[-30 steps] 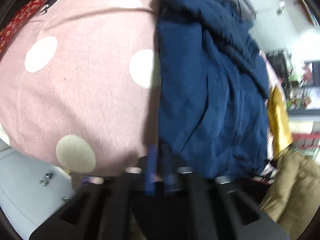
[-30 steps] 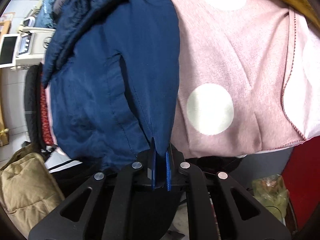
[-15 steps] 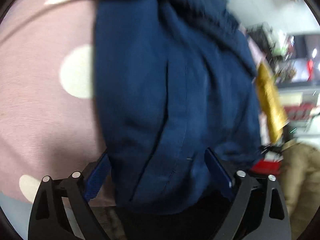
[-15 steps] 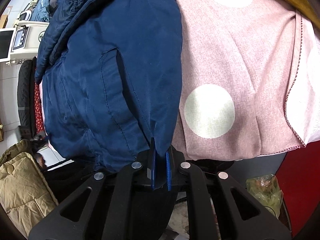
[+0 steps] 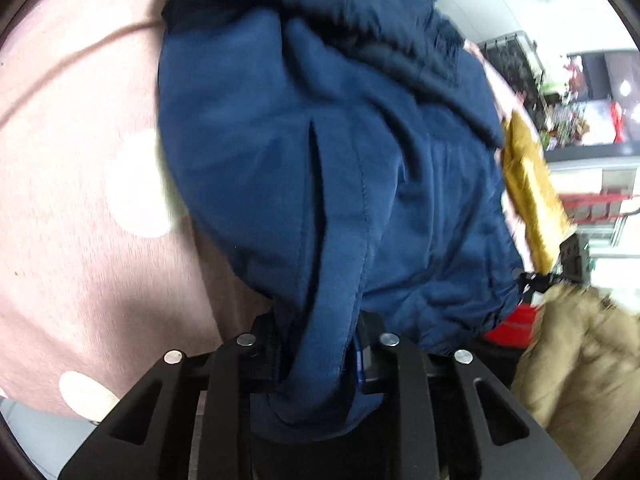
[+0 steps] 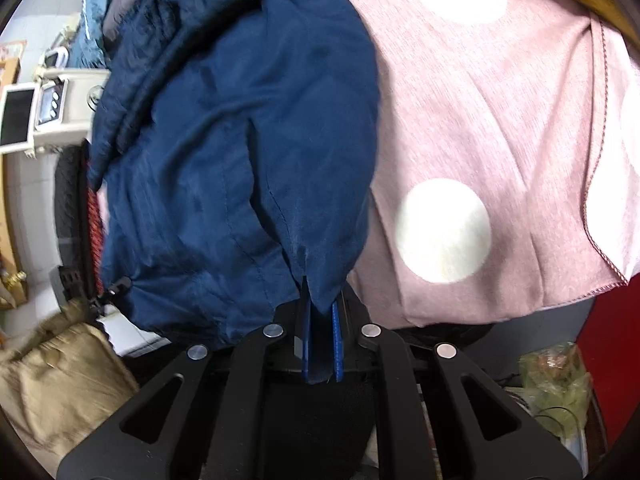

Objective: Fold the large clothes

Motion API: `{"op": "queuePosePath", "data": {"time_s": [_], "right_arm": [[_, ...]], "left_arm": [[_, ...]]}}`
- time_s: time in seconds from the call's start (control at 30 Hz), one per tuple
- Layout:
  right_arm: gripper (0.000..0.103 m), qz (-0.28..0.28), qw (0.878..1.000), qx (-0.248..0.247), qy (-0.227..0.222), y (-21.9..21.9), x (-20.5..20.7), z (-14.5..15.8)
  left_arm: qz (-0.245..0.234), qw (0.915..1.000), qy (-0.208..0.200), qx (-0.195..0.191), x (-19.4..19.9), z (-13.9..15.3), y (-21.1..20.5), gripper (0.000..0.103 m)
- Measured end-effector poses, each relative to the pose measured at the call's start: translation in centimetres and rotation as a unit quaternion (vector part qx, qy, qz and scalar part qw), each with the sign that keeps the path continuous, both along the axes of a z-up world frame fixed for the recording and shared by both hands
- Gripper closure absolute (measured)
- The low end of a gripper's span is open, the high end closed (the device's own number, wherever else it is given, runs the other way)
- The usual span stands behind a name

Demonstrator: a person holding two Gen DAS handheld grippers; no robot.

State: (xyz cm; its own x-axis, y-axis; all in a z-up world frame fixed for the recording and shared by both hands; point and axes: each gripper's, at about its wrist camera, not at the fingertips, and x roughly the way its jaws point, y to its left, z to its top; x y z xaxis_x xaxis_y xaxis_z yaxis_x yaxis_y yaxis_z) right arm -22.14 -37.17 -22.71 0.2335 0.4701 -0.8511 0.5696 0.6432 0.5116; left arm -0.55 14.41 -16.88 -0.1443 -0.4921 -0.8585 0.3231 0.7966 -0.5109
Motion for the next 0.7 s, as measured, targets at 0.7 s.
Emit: {"op": "queuePosePath", "data": {"time_s": [0.7], "right_arm": [[0.095,-0.093,0.976,0.026,-0.197,-11.0,26.6,10.2]], "left_arm": [[0.126,0.9892,-0.018,-0.072,24.7,7.0,-8.3,0.08]]}}
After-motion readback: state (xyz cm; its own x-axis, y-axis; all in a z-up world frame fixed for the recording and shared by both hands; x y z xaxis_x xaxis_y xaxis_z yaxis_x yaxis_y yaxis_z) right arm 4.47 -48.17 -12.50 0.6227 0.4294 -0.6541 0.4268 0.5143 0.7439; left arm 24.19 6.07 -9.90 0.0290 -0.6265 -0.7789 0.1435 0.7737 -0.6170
